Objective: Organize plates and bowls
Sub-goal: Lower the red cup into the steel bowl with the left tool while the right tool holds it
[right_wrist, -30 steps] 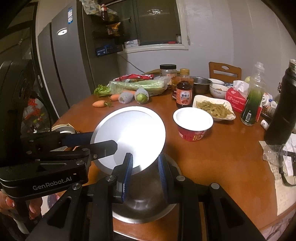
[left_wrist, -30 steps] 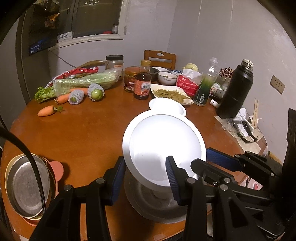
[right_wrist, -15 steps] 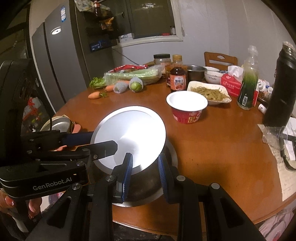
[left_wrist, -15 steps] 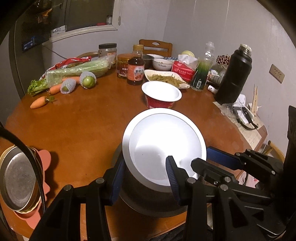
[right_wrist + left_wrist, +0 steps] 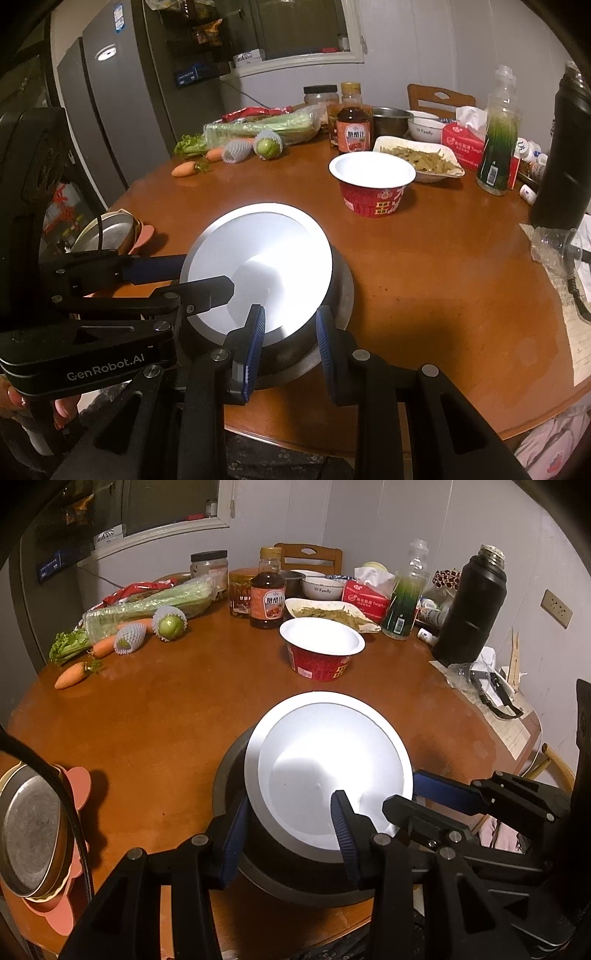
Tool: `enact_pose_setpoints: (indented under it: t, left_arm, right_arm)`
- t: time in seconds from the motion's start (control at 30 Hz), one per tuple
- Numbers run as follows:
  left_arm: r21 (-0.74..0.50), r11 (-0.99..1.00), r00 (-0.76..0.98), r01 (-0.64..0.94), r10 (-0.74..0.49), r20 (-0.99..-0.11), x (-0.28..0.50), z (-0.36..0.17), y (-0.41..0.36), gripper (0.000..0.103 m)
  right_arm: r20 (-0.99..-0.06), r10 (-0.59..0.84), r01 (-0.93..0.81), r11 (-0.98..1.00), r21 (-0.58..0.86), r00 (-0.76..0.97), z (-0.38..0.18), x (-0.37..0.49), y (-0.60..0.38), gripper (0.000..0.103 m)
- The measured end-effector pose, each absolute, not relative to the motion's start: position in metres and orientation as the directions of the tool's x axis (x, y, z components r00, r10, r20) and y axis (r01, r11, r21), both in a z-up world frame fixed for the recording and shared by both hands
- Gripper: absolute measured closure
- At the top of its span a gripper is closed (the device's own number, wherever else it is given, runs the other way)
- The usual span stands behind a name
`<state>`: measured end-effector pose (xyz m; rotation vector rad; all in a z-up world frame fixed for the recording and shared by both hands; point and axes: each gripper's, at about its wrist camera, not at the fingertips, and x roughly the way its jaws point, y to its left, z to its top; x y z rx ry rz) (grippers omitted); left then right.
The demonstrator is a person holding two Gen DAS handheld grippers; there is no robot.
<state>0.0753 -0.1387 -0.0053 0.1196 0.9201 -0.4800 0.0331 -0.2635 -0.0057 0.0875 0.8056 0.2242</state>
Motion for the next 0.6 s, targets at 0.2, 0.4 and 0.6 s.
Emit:
enact_pose_setpoints:
  t: [0.2, 0.4, 0.6]
  left_arm:
    - [-0.099, 0.888, 0.51, 0.449, -0.345, -0.788, 0.0756, -0.0053, -0.139, 0.059]
    - [-0.104, 0.887, 0.509, 0.449, -0.35, -0.786, 0.0763, -0.0061, -0.1394, 0.058]
    - [-0.105, 0.889, 0.51, 0.446, -0.348, -0.787, 0.0779, -0.0069, -0.1402, 0.058]
  right_arm:
    - [-0.707, 0.231, -0.164, 0.973, 0.162, 0.669, -0.006, 0.0344, -0.2626, 0.072]
    - [-0.707, 0.233, -0.163, 0.972, 0.167, 0.668, -0.0055, 0.0347, -0.2624, 0.072]
    - [-0.706, 0.236, -0.153, 0.972, 0.18, 0.668, -0.0056, 0.0384, -0.2634, 0.072]
